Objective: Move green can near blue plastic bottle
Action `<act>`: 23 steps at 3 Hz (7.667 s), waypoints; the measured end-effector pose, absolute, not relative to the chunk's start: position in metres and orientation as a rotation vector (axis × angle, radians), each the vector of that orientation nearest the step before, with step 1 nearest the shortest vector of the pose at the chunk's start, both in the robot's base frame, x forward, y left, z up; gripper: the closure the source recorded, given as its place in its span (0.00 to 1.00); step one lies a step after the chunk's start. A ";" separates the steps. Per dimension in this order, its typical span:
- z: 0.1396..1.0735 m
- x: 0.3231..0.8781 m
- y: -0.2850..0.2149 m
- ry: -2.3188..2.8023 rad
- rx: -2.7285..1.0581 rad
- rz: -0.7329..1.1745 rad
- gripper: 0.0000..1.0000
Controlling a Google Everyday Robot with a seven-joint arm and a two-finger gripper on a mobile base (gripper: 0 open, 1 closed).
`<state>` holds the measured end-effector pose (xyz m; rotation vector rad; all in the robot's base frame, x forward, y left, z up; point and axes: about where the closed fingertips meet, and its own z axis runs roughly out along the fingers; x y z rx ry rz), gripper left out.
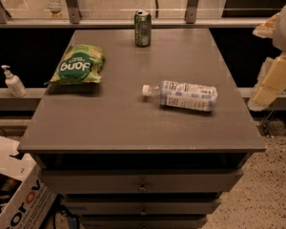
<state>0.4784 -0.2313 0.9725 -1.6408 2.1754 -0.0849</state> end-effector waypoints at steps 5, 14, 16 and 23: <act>0.947 0.621 -0.220 1.914 -1.194 0.259 0.00; 0.893 0.837 -0.044 1.682 -0.907 0.568 0.00; 0.876 0.872 -0.026 1.716 -0.899 0.515 0.00; 0.899 0.871 -0.086 1.736 -0.792 0.518 1.00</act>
Offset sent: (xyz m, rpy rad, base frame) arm 0.1268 -0.0273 -0.0229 0.4569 -0.1465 -0.0547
